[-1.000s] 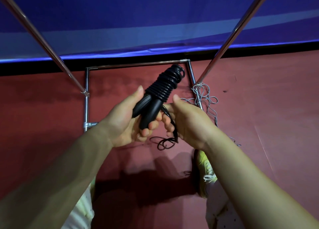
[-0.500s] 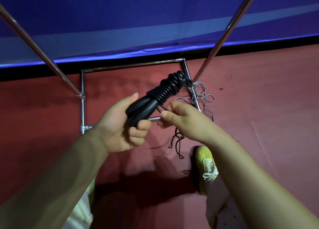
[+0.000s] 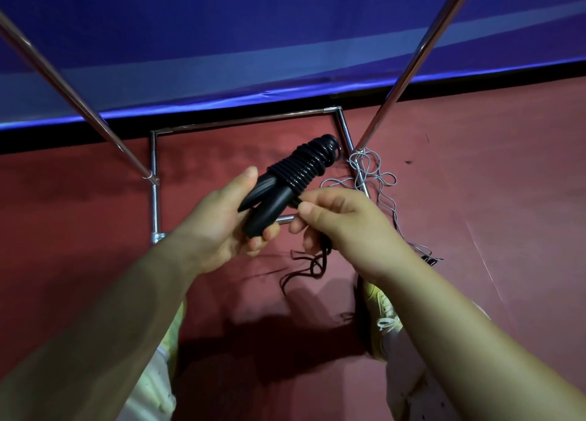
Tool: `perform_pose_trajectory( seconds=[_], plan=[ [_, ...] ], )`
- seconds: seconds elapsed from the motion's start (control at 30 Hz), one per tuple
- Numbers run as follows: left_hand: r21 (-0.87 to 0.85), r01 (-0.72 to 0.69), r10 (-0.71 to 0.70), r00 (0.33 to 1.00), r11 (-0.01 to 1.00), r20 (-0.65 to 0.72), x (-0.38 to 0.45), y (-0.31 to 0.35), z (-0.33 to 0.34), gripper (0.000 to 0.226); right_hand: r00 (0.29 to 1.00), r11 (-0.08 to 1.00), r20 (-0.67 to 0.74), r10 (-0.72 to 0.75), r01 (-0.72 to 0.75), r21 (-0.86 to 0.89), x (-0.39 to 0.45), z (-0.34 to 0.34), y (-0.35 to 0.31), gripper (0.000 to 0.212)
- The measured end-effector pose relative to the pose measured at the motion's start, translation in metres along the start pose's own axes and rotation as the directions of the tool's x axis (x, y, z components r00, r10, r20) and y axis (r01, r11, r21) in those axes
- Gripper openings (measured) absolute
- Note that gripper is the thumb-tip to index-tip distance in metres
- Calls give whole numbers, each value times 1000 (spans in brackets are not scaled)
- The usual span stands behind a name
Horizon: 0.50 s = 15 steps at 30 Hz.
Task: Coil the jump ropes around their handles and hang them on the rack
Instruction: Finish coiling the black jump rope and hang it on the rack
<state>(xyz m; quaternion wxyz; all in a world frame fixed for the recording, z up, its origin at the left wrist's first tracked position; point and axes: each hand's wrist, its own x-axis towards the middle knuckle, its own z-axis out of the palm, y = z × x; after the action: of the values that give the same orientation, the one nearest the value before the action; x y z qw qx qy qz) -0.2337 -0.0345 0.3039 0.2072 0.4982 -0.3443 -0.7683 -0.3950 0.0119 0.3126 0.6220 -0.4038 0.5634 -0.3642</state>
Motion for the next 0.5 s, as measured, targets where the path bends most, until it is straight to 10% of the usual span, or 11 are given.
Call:
perform_pose_trajectory(
  seconds=[0.13, 0.3, 0.4, 0.5],
  plan=[
    [236, -151, 167, 985, 960, -49, 5, -5, 4, 38, 990, 964, -25, 142, -132, 229, 0, 1, -1, 22],
    [587, -235, 247, 967, 775, 62, 10, -17, -1, 14, 983, 982, -128, 129, -144, -119, 4, 0, 4, 33],
    [806, -110, 71, 994, 582, 85, 10, -22, 1, 30, 986, 964, -115, 122, -145, -222, 8, -1, 8, 37],
    [782, -95, 80, 995, 616, 58, 12, -25, -1, 61, 994, 974, -88, 67, -84, -212, 11, 0, 12, 23]
  ],
)
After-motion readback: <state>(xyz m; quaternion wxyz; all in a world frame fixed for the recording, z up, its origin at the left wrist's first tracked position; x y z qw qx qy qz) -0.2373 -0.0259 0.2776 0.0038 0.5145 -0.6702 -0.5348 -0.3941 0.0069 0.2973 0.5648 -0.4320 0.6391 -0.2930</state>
